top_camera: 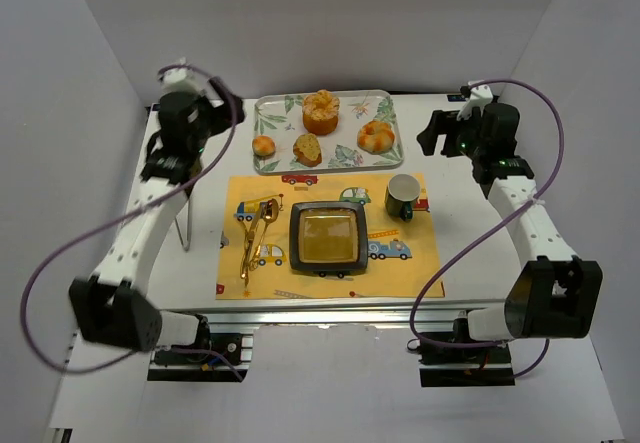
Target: Place the bread
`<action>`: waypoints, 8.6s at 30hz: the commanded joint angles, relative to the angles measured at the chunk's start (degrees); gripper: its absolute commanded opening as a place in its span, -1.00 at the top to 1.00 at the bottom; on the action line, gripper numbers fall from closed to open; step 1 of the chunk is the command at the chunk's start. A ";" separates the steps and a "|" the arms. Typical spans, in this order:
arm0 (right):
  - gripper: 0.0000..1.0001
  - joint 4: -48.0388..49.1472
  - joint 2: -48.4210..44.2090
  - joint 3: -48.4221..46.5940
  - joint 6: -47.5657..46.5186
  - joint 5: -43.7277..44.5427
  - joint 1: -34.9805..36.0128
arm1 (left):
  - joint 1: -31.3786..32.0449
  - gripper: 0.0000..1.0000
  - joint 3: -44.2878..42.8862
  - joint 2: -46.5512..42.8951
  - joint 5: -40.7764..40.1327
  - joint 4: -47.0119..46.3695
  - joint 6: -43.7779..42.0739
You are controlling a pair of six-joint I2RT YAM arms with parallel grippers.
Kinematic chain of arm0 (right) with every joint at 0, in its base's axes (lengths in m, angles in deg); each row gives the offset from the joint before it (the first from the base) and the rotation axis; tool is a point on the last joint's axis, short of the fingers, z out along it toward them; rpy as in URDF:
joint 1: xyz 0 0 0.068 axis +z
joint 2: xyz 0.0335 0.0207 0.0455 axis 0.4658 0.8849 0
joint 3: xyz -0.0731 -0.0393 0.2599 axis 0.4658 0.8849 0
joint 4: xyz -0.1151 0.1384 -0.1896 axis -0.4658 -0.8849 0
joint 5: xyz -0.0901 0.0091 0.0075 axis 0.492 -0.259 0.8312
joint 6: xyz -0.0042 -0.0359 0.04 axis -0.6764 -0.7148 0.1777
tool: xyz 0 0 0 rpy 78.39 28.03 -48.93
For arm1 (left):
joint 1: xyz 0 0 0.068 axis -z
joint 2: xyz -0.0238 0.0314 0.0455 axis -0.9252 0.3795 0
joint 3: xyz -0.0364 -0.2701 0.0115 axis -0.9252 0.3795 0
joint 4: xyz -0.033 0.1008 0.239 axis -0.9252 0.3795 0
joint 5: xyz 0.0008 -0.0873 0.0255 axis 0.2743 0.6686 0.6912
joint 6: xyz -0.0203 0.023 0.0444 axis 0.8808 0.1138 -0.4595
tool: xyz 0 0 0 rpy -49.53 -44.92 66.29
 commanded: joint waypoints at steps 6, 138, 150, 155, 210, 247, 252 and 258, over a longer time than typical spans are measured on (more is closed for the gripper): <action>-0.59 -3.22 5.32 -3.12 -22.66 -44.63 -0.46 | -17.26 0.72 17.12 -20.71 8.15 11.67 -1.99; -0.65 -11.86 5.24 -2.07 -31.66 -45.04 4.46 | -4.64 1.00 2.33 6.03 27.33 14.94 3.28; -0.65 -12.47 6.38 -3.65 -32.36 -44.69 3.06 | 10.66 1.00 22.57 -12.36 31.82 20.82 6.27; -0.65 -12.65 7.35 -5.14 -31.66 -45.39 3.06 | 14.79 0.85 25.92 -12.38 30.33 21.96 6.46; -0.65 -11.33 6.12 -2.07 -30.96 -46.36 3.15 | 2.31 0.05 -8.95 20.21 21.00 16.69 13.66; -0.65 -10.10 6.47 -1.89 -29.81 -46.71 3.06 | 3.02 0.03 -18.55 33.95 23.29 29.26 3.11; -0.65 -10.19 6.12 -1.81 -30.08 -46.45 3.15 | 3.63 0.20 -18.82 35.01 25.66 27.85 4.16; -0.65 -10.27 5.68 -1.11 -30.16 -46.36 2.97 | 3.55 0.74 -18.82 34.92 26.63 28.03 4.43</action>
